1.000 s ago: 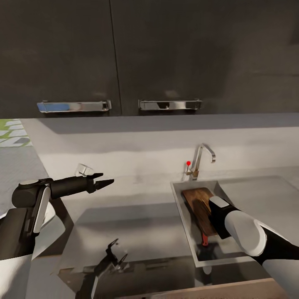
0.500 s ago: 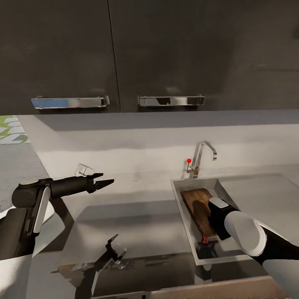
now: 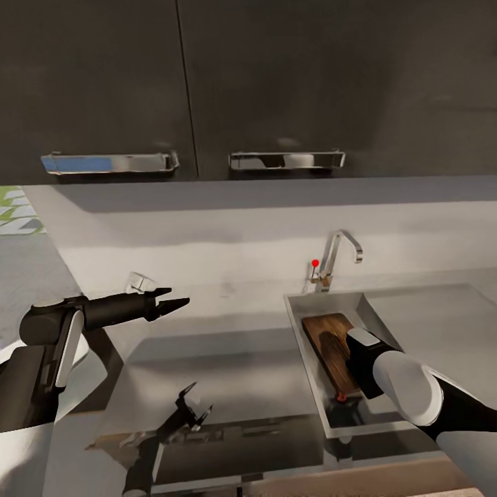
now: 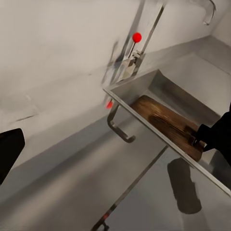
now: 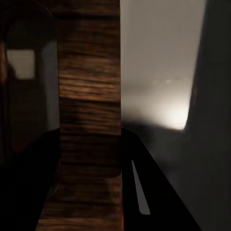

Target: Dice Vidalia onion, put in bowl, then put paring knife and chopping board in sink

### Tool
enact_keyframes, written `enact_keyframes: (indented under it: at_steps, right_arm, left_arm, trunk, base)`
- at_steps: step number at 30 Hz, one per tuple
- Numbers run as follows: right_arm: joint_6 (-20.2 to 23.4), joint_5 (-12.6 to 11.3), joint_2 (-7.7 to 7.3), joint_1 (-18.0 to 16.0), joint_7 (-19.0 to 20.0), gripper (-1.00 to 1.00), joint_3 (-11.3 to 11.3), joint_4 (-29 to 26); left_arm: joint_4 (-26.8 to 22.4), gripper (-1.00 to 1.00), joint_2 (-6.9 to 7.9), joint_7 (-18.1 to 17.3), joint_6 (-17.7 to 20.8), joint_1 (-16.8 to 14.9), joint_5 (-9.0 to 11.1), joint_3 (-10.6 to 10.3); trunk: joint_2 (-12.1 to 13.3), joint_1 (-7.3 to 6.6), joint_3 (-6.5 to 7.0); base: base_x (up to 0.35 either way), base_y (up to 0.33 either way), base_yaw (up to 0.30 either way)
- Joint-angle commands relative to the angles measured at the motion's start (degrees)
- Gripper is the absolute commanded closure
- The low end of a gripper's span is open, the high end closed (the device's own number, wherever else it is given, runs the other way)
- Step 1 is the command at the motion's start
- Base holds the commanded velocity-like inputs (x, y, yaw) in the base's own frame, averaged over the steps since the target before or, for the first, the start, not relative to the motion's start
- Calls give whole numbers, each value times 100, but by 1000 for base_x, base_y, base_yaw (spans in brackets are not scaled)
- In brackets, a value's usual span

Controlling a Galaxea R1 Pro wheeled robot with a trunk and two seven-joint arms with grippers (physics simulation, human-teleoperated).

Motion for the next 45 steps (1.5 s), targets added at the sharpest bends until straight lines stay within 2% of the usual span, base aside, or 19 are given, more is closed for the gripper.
enact_keyframes:
  at_steps: [1,8,21,22,45]
  right_arm:
    - [42,-33,-2,-4,-31,100,41,-5]
    - [41,-33,-1,-4,-31,100,41,5]
    - [42,-33,1,-4,-31,100,41,7]
    - [42,-33,1,-4,-31,-100,41,7]
    - [45,-41,1,-4,-31,-100,41,-1]
  left_arm:
    - [-1,-100,0,-17,49,-6,7,4]
    - [-1,-100,0,-17,49,-6,7,4]
    - [-1,-100,0,-17,49,-6,7,4]
    - [-1,-100,0,-17,49,-6,7,4]
    - [-1,-100,0,-17,49,-6,7,4]
  trunk:
    - [-13,3,-21]
    - [-13,3,-83]
    - [-13,3,-99]
    - [-13,3,-101]
    - [-13,3,-103]
  base:
    - [0,0,0]
    - [0,0,0]
    - [0,0,0]
    - [0,0,0]
    - [0,0,0]
